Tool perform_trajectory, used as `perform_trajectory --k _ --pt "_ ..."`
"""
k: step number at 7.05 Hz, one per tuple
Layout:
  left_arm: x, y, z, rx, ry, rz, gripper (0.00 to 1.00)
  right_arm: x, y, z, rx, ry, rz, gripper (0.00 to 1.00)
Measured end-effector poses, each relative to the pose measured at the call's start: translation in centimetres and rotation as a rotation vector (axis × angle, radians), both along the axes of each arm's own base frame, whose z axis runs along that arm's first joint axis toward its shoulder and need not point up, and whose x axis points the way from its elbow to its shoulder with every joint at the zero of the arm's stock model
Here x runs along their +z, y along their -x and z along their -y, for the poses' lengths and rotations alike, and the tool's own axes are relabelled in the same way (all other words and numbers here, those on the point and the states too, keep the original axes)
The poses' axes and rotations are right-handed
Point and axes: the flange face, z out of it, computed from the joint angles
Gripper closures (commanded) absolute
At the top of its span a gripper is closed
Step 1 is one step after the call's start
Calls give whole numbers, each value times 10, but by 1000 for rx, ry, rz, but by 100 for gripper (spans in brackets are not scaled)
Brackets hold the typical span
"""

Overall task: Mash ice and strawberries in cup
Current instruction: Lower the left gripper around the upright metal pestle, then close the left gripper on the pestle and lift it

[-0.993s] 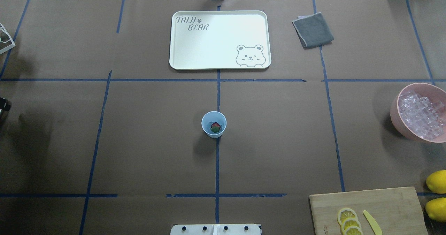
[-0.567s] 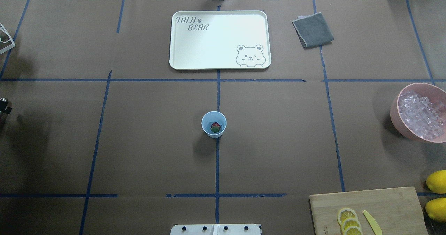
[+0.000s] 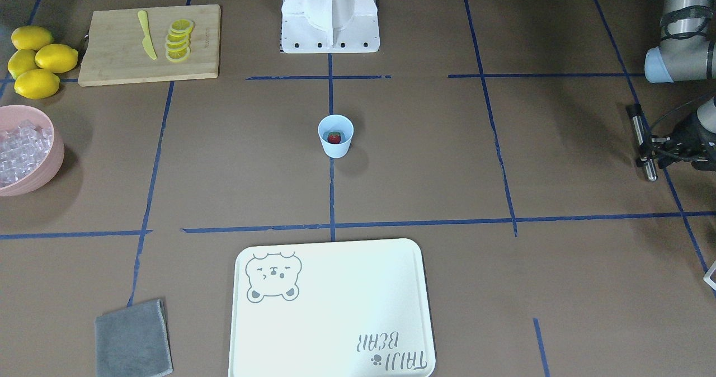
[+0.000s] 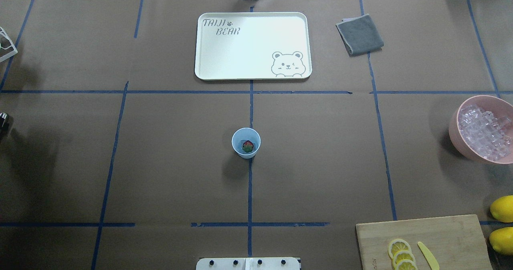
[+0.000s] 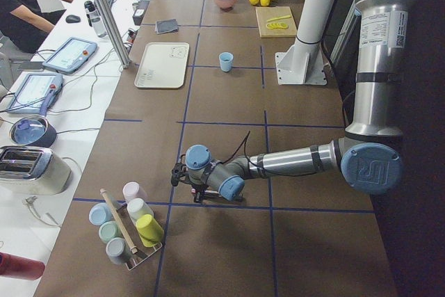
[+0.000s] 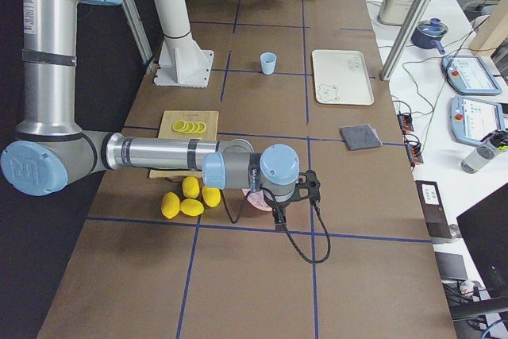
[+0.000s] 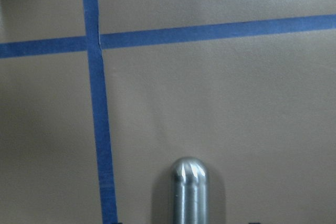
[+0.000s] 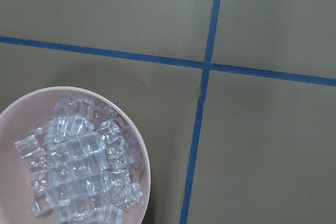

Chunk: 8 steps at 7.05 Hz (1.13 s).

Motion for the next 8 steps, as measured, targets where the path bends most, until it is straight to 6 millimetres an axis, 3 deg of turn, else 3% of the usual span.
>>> perform_trajectory --k 3,4,5,7,8 --pt "-1 -1 0 0 -1 -1 40 0 -1 0 1 0 1 1" --pt "-1 -1 1 -1 -1 -1 46 0 -1 0 2 0 1 1" --pt "-1 -1 1 -1 -1 0 59 0 -2 0 3 -2 1 1" --pt "0 -1 1 -2 0 2 96 -1 -2 0 3 -3 2 1" --pt "-1 -1 1 -2 -1 2 100 -2 -2 1 3 -3 3 1"
